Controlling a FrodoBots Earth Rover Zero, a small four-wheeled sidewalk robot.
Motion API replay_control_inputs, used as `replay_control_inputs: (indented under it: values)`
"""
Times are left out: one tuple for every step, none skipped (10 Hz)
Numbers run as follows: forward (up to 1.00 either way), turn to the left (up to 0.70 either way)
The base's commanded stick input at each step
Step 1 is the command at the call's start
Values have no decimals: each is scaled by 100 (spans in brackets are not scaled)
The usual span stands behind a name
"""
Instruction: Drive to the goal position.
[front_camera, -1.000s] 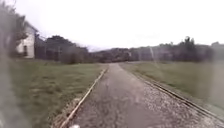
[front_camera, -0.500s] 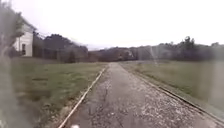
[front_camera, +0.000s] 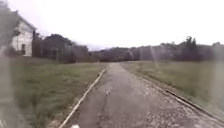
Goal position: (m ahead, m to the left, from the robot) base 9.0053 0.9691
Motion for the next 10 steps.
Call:
replay_control_inputs:
  values:
    - [70,0]
    - [70,0]
    - [70,0]
    - [70,0]
    - [70,0]
    - [70,0]
    - [70,-1]
    - [70,-3]
    - [70,-34]
    - [70,-31]
